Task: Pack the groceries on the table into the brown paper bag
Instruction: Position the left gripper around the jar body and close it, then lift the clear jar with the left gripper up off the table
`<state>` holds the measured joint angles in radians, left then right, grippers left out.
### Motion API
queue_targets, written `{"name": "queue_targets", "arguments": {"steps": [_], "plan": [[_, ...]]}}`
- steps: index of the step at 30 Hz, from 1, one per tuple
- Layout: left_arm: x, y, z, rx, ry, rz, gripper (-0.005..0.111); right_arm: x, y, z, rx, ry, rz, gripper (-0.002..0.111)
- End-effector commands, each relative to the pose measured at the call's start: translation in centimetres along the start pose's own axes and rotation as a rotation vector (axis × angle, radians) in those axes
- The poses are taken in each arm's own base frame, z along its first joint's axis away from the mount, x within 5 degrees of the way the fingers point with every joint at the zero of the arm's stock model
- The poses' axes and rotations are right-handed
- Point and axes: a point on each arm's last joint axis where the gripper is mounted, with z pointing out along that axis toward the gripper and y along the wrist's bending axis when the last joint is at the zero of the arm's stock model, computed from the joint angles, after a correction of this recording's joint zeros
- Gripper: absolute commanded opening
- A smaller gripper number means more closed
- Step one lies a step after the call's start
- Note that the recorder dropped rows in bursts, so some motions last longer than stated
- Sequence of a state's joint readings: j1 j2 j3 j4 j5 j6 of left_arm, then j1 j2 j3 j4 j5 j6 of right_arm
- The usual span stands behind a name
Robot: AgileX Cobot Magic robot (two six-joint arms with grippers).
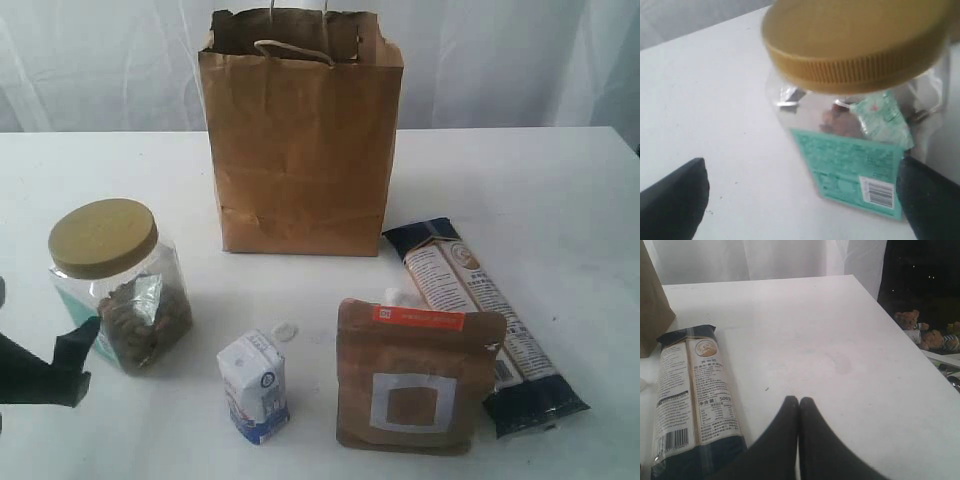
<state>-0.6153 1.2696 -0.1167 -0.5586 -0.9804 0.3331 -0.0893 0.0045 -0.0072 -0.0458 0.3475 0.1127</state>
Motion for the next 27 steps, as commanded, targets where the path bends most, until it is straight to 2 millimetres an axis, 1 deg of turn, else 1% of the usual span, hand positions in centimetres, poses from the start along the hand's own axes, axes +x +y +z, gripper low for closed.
{"name": "queue_targets", "arguments": {"steps": [1, 3, 6, 9, 12, 16, 21, 27], "plan": [[1.2, 0.2, 0.6, 0.013, 0.017, -0.05, 0.105, 0.2, 0.0, 0.0, 0.004, -0.001, -0.002, 0.0], [0.8, -0.2, 1.0, 0.058, -0.006, -0.06, 0.105, 0.2, 0.0, 0.0, 0.004, -0.001, -0.002, 0.0], [0.3, -0.9, 1.7, 0.131, -0.028, 0.023, 0.105, 0.2, 0.0, 0.0, 0.004, -0.001, -0.002, 0.0], [0.1, -0.5, 3.0, 0.122, -0.049, 0.049, 0.105, 0.2, 0.0, 0.0, 0.004, -0.001, -0.002, 0.0], [0.2, -0.3, 5.0, 0.181, -0.035, 0.067, 0.105, 0.2, 0.0, 0.0, 0.004, -0.001, -0.002, 0.0], [0.3, -0.1, 6.9, 0.221, -0.05, 0.095, 0.105, 0.2, 0.0, 0.0, 0.004, -0.001, -0.002, 0.0], [0.9, -0.3, 8.0, 0.252, -0.024, 0.133, 0.105, 0.2, 0.0, 0.0, 0.004, -0.001, -0.002, 0.0], [1.3, -0.5, 8.0, 0.277, 0.017, 0.146, 0.105, 0.2, 0.0, 0.0, 0.004, -0.001, -0.002, 0.0]]}}
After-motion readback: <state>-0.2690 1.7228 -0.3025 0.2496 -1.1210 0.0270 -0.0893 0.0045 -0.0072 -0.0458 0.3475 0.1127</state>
